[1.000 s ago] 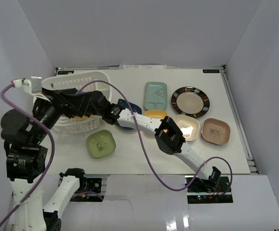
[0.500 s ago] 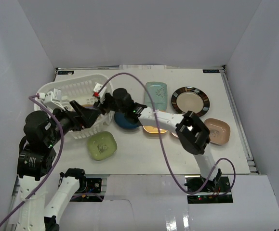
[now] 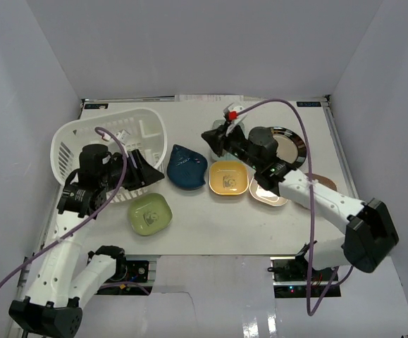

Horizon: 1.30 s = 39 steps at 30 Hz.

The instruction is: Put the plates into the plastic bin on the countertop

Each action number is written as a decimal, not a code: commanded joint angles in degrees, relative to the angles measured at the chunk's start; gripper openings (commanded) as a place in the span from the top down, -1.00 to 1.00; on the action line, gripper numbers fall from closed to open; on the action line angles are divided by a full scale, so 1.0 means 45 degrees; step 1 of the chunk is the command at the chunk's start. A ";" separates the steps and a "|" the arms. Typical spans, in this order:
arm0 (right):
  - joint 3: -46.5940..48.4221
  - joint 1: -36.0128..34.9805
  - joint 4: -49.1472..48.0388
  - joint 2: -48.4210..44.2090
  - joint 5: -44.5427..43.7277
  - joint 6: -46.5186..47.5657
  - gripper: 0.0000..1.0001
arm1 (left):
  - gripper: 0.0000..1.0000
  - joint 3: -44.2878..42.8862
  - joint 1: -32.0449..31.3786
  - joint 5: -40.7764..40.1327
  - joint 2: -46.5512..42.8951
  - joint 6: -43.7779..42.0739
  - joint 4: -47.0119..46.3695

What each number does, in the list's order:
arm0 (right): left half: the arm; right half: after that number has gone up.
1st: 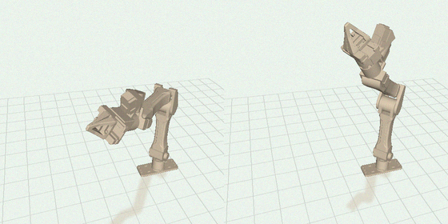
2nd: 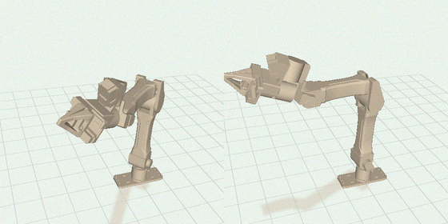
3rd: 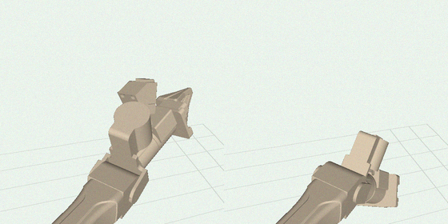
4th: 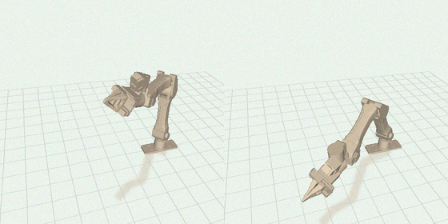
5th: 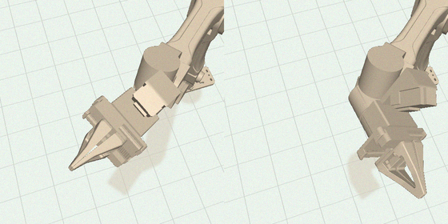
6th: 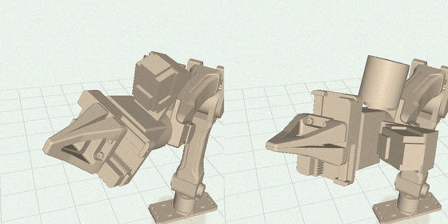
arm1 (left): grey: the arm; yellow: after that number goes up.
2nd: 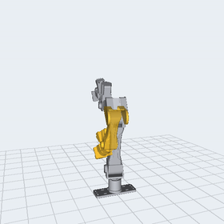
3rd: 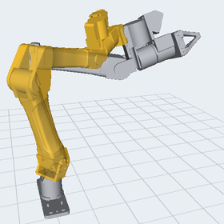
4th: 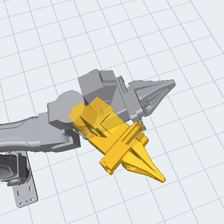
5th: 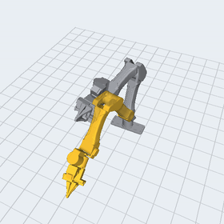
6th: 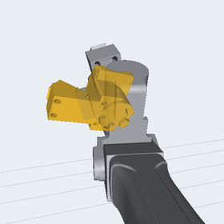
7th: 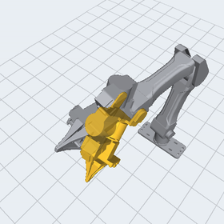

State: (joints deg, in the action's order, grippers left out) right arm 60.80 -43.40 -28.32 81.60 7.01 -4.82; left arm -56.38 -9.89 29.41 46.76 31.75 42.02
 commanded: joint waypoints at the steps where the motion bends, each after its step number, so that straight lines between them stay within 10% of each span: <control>1: -0.1981 0.0597 0.2461 -0.1583 -0.2290 -0.0470 0.70 | -0.17 0.0242 -0.0807 -0.0280 -0.0041 -0.0317 -0.0353; 6: -0.5378 0.1381 0.3848 -0.4280 -0.3819 -0.1272 0.71 | -0.13 0.1666 -0.4085 -0.3890 0.0662 0.0268 -0.0334; 14: -0.7474 0.3510 0.5901 -0.5363 -0.4508 -0.1389 0.04 | -0.27 0.2314 -0.8460 -0.9534 0.3059 0.2239 -0.0295; 20: -0.7377 0.3589 0.6273 -0.4463 -0.3453 -0.1545 -0.11 | -0.63 0.2801 -0.8857 -1.1123 0.3983 0.2847 -0.0002; 29: -0.7534 0.3570 0.6761 -0.3487 -0.1791 -0.1955 -0.16 | -0.62 0.3778 -0.8857 -1.1243 0.5056 0.3141 -0.0704; 39: -0.7865 0.3297 0.6761 -0.3408 -0.1693 -0.2386 -0.07 | 0.30 0.4306 -0.8857 -1.0540 0.5468 0.2848 -0.1428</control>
State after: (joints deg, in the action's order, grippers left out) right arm 26.11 -27.83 2.24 66.70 -1.30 -14.35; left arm -37.10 -49.63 -18.61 72.90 44.97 37.28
